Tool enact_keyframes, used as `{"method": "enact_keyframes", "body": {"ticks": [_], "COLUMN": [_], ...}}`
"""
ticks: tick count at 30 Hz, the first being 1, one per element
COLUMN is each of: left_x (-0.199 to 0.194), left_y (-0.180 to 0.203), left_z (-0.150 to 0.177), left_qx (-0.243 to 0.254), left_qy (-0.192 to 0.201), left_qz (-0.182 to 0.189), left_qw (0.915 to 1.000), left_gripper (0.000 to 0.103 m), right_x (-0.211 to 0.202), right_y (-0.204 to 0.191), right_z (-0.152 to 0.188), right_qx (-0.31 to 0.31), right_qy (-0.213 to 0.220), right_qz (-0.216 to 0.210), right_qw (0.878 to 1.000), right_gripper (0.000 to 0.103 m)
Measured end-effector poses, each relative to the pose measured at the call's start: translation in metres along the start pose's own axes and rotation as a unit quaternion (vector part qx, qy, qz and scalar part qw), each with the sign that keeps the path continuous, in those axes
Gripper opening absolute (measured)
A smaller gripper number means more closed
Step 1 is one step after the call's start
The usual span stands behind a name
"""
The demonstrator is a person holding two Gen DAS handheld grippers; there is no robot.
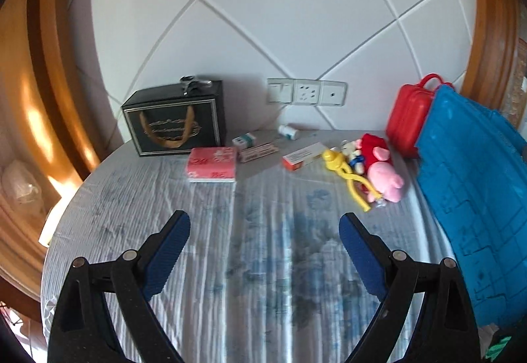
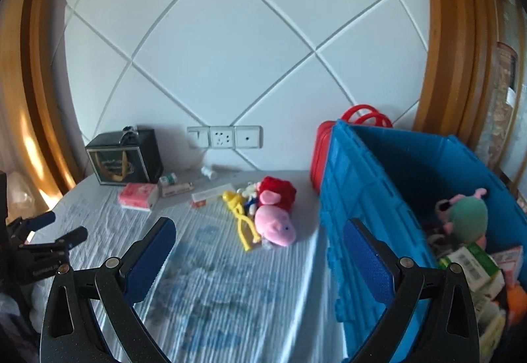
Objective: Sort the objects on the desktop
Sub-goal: 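Withdraw both grippers from the bin toward the remaining tissue pack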
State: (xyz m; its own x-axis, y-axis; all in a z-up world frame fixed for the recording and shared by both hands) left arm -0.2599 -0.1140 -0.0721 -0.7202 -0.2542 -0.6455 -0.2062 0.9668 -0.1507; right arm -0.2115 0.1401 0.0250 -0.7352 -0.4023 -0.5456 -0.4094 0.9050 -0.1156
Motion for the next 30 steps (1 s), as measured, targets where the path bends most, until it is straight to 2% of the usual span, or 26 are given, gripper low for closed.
{"method": "enact_keyframes", "body": {"ticks": [5,9,13,17,21,25,28,30], "left_x": [0.066,0.128,0.191,0.257,0.317,0.368,0.385,0.379], "left_y": [-0.043,-0.060,-0.060,-0.038,-0.004,0.021,0.018,0.002], "left_z": [-0.001,-0.001,-0.005,-0.021,-0.042,-0.048,-0.033,-0.022], "left_qx": [-0.016,-0.031,-0.045,-0.054,-0.029,0.007,0.050,0.049], "left_qy": [-0.040,-0.081,-0.118,-0.140,-0.133,-0.142,-0.148,-0.140], "left_qz": [-0.041,-0.054,-0.051,-0.047,-0.081,-0.118,-0.157,-0.166], "left_qw": [0.9982,0.9948,0.9907,0.9875,0.9873,0.9829,0.9751,0.9749], "left_gripper": [0.093,0.093,0.093,0.093,0.093,0.093,0.093,0.093], "right_x": [0.065,0.129,0.196,0.255,0.310,0.365,0.395,0.412], "right_y": [-0.004,-0.005,0.007,0.017,0.019,0.015,0.013,0.010], "right_z": [-0.001,-0.001,0.004,0.012,0.017,0.024,0.031,0.036], "right_qx": [-0.001,0.005,0.013,0.014,0.007,-0.002,-0.003,-0.007], "right_qy": [-0.034,-0.068,-0.104,-0.131,-0.150,-0.171,-0.187,-0.195], "right_qz": [-0.017,-0.022,-0.012,-0.004,-0.016,-0.034,-0.041,-0.046], "right_qw": [0.999,0.997,0.994,0.991,0.989,0.985,0.981,0.980], "right_gripper": [0.103,0.103,0.103,0.103,0.103,0.103,0.103,0.103]}}
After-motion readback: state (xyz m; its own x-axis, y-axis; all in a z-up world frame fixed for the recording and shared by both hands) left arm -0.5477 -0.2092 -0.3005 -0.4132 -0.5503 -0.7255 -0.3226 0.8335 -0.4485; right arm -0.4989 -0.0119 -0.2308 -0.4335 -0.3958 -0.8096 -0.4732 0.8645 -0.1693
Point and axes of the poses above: each gripper's, at about its wrist camera, not at the fingertips, and x roughly the way its jaws point, y to its right, z to its underside, the point moved 7 cm from there along x, roughly the way its jaws point, and after that the axes turned 15 degrees about -z, right-handed, at the moved point
